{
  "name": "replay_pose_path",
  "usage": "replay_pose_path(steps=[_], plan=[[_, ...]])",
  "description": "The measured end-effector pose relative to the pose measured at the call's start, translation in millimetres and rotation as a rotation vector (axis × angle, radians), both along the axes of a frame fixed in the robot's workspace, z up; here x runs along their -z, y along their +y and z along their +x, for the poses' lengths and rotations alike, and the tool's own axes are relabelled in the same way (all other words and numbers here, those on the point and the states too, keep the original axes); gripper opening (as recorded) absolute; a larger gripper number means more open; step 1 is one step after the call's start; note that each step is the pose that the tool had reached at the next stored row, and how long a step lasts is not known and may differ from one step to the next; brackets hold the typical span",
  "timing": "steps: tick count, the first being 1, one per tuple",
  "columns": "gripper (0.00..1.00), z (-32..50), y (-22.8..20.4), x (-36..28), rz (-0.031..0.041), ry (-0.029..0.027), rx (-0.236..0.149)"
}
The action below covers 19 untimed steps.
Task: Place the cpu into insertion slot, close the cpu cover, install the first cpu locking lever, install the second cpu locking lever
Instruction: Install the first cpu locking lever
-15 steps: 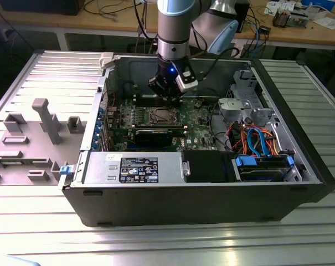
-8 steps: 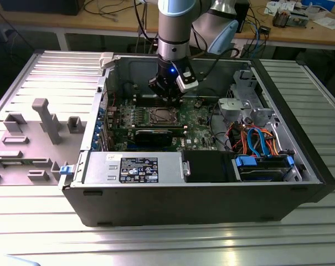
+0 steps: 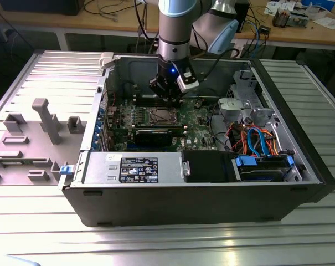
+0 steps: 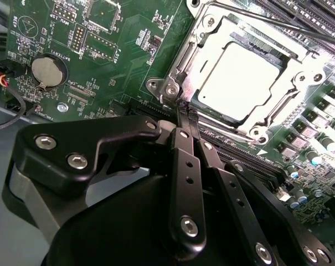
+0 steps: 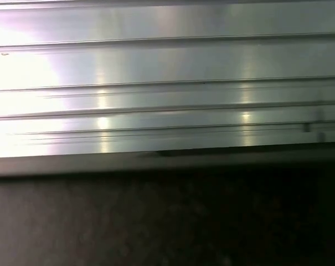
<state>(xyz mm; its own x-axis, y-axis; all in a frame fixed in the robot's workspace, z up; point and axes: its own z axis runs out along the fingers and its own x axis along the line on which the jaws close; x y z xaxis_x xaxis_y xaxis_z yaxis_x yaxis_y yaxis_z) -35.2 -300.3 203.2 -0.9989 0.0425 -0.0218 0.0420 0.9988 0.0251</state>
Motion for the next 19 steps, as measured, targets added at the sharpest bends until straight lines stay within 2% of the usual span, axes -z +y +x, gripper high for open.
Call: replay_pose_path(steps=[1,5,9,19], plan=[[0.11,0.3,0.5,1.2,0.0028,-0.0011,0.0],[0.11,0.1,0.0,1.3,0.0002,0.0001,0.0],[0.11,0.1,0.0,1.4,0.0101,-0.0001,0.0],[0.11,0.1,0.0,-1.2,0.0103,0.0,0.0]])
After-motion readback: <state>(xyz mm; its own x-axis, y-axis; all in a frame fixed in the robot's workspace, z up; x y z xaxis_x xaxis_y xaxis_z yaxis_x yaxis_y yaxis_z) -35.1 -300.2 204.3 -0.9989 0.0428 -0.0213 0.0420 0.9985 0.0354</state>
